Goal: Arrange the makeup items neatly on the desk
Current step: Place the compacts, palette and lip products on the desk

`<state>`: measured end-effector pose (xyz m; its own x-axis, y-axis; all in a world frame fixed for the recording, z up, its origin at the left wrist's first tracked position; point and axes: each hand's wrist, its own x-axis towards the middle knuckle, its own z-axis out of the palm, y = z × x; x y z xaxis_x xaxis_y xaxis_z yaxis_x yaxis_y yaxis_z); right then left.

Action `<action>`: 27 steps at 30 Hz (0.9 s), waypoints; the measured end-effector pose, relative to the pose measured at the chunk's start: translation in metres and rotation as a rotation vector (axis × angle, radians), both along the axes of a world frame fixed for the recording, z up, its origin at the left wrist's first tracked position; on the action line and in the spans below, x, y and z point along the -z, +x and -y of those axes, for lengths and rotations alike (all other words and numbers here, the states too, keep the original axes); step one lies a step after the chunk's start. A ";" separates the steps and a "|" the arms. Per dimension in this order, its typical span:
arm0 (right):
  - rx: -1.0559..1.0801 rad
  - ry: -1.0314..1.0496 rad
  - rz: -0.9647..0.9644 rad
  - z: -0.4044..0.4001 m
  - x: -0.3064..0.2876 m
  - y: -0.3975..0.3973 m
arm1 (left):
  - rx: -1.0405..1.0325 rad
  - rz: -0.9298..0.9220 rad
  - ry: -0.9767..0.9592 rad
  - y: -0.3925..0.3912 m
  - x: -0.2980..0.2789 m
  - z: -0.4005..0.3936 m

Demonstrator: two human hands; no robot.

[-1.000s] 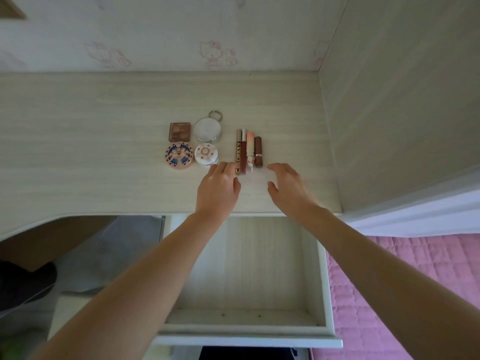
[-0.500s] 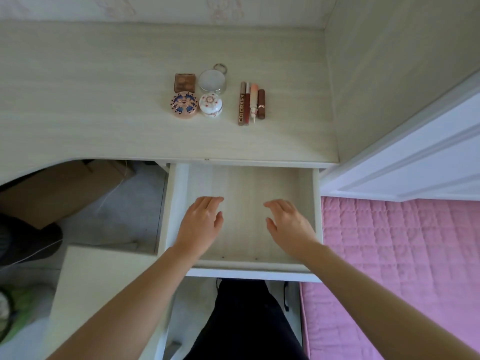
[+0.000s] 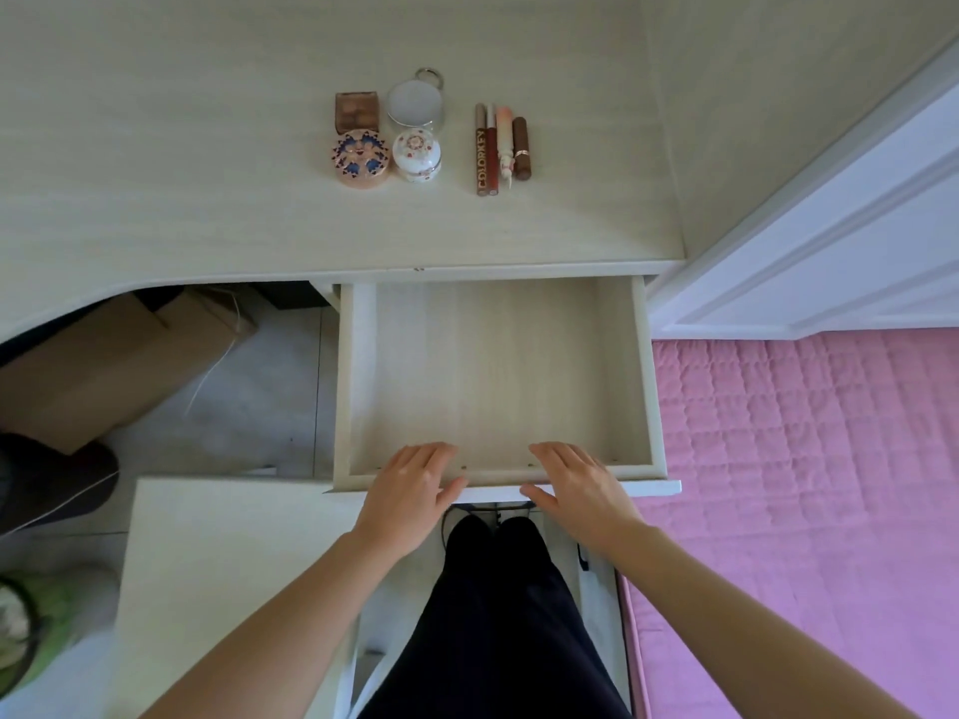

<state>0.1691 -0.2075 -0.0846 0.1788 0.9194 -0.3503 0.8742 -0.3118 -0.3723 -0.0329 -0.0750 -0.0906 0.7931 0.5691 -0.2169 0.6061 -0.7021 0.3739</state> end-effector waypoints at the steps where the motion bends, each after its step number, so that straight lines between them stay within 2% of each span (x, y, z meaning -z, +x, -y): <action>1: -0.013 -0.015 0.012 0.002 0.002 -0.002 | 0.024 -0.036 0.019 -0.003 0.001 0.002; 4: -0.062 -0.078 0.063 0.007 0.008 -0.004 | 0.111 -0.118 0.078 -0.009 0.006 0.007; 13: -0.114 -0.236 0.129 0.007 0.016 0.002 | 0.160 -0.101 0.181 -0.010 0.014 0.003; 27: -0.195 -0.214 0.216 -0.002 0.009 0.010 | 0.274 -0.078 0.326 -0.013 0.020 -0.015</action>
<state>0.1789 -0.2054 -0.0936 0.0979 0.8536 -0.5116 0.9764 -0.1818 -0.1166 -0.0458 -0.0599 -0.1110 0.9129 0.3883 -0.1259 0.3983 -0.9148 0.0664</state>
